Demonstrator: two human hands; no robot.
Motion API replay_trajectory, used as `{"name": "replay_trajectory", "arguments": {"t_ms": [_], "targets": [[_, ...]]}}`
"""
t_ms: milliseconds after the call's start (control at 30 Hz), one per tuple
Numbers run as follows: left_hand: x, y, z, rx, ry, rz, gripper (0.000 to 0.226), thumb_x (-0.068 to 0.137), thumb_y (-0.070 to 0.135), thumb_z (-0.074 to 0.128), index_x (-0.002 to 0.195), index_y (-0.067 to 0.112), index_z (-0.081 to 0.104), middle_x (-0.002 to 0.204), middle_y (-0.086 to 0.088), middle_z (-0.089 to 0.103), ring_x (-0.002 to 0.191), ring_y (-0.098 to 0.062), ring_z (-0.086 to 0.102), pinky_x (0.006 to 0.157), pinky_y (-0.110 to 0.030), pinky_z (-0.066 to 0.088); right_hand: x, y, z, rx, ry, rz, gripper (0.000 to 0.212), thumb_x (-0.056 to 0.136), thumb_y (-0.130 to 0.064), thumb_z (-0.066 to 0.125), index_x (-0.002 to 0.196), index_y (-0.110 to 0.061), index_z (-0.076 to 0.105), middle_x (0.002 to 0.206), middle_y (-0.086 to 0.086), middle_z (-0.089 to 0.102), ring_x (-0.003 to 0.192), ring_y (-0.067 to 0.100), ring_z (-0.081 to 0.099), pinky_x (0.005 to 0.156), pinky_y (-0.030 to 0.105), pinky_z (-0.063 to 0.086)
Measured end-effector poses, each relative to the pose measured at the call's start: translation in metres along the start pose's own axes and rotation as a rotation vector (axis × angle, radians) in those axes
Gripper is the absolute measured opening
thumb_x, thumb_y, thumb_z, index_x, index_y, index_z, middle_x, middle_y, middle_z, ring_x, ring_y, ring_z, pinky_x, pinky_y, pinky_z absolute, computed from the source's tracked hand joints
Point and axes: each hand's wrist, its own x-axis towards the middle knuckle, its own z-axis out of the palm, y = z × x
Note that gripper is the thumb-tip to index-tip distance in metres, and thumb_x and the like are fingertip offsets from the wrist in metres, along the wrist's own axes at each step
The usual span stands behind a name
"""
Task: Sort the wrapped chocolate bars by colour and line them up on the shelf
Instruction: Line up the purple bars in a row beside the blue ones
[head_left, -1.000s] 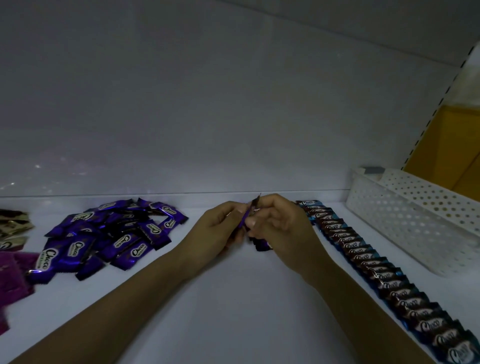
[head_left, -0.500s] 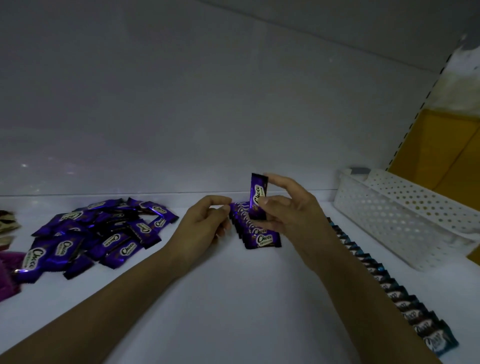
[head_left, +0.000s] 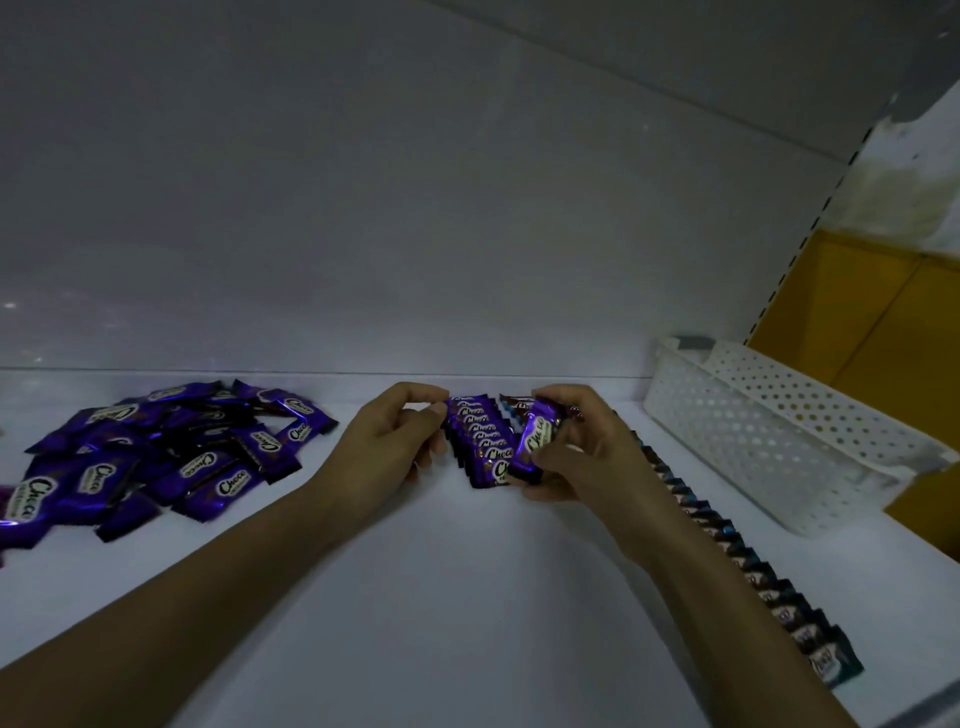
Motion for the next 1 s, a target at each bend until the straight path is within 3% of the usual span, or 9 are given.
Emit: {"name": "replay_trajectory", "arguments": {"t_ms": [133, 200, 267, 333, 400, 500, 633, 933, 1000], "targets": [[0.001, -0.001, -0.001, 0.0, 0.001, 0.007, 0.014, 0.099, 0.016, 0.049, 0.102, 0.02, 0.061, 0.057, 0.007, 0.063, 0.049, -0.002, 0.052, 0.046, -0.014, 0.04, 0.003, 0.008, 0.001, -0.025, 0.048, -0.042, 0.02, 0.083, 0.002, 0.065, 0.091, -0.014, 0.055, 0.088, 0.002, 0.069, 0.071, 0.004, 0.069, 0.059, 0.02, 0.055], [0.001, -0.002, -0.001, -0.003, 0.0, 0.013, 0.013, 0.099, 0.016, 0.049, 0.103, 0.02, 0.061, 0.057, 0.007, 0.063, 0.049, -0.002, 0.051, 0.045, -0.014, 0.04, 0.003, 0.009, -0.003, -0.05, 0.049, -0.07, 0.024, 0.082, 0.002, 0.066, 0.094, -0.015, 0.056, 0.091, 0.002, 0.068, 0.07, 0.002, 0.068, 0.055, 0.016, 0.052], [0.002, -0.003, -0.001, 0.0, 0.003, 0.015, 0.014, 0.099, 0.016, 0.048, 0.103, 0.019, 0.061, 0.057, 0.007, 0.063, 0.048, -0.002, 0.051, 0.045, -0.014, 0.04, 0.002, 0.012, -0.006, -0.069, 0.023, -0.05, 0.03, 0.08, 0.005, 0.067, 0.097, -0.018, 0.058, 0.096, 0.002, 0.067, 0.072, 0.007, 0.069, 0.056, 0.021, 0.055], [0.002, -0.001, -0.001, 0.007, 0.003, 0.018, 0.014, 0.1, 0.016, 0.048, 0.103, 0.02, 0.061, 0.057, 0.008, 0.063, 0.048, -0.001, 0.051, 0.045, -0.013, 0.04, 0.001, 0.015, -0.007, -0.109, -0.014, -0.018, 0.026, 0.078, 0.008, 0.069, 0.088, -0.015, 0.061, 0.089, -0.001, 0.068, 0.067, 0.01, 0.068, 0.056, 0.024, 0.057], [0.001, -0.001, -0.001, 0.011, 0.004, 0.019, 0.014, 0.1, 0.017, 0.048, 0.103, 0.02, 0.06, 0.057, 0.009, 0.063, 0.049, -0.001, 0.052, 0.046, -0.013, 0.04, 0.001, 0.019, -0.009, -0.229, -0.054, -0.04, 0.024, 0.074, 0.007, 0.073, 0.075, -0.014, 0.061, 0.074, -0.006, 0.068, 0.063, 0.006, 0.064, 0.055, 0.018, 0.052], [0.0, 0.0, -0.001, 0.011, -0.002, 0.019, 0.013, 0.099, 0.017, 0.048, 0.103, 0.021, 0.06, 0.057, 0.009, 0.063, 0.049, 0.0, 0.052, 0.046, -0.013, 0.041, 0.002, 0.023, -0.01, -0.503, -0.064, -0.149, 0.028, 0.072, 0.001, 0.077, 0.068, -0.023, 0.064, 0.069, -0.009, 0.065, 0.061, -0.004, 0.055, 0.058, 0.009, 0.042], [0.0, 0.0, -0.001, 0.008, -0.001, 0.011, 0.014, 0.099, 0.015, 0.047, 0.102, 0.02, 0.06, 0.056, 0.01, 0.063, 0.049, 0.001, 0.051, 0.046, -0.013, 0.041, 0.006, 0.027, -0.013, -0.615, 0.012, -0.194, 0.024, 0.075, -0.007, 0.076, 0.068, -0.028, 0.066, 0.071, -0.013, 0.063, 0.064, -0.006, 0.053, 0.061, 0.007, 0.04], [0.0, 0.0, -0.003, 0.02, -0.007, -0.005, 0.014, 0.1, 0.017, 0.047, 0.103, 0.021, 0.061, 0.058, 0.01, 0.064, 0.051, 0.001, 0.053, 0.047, -0.013, 0.042, 0.016, 0.033, -0.01, -0.885, 0.026, -0.36, 0.006, 0.081, -0.017, 0.071, 0.085, -0.021, 0.074, 0.075, -0.028, 0.049, 0.08, -0.015, 0.047, 0.066, 0.003, 0.03], [0.0, 0.0, -0.003, 0.019, -0.007, -0.01, 0.015, 0.1, 0.018, 0.047, 0.103, 0.021, 0.061, 0.059, 0.01, 0.064, 0.052, 0.0, 0.054, 0.048, -0.013, 0.043, 0.018, 0.035, -0.01, -0.901, 0.036, -0.369, 0.005, 0.081, -0.018, 0.071, 0.084, -0.022, 0.073, 0.076, -0.026, 0.049, 0.08, -0.009, 0.047, 0.068, 0.005, 0.03]]}}
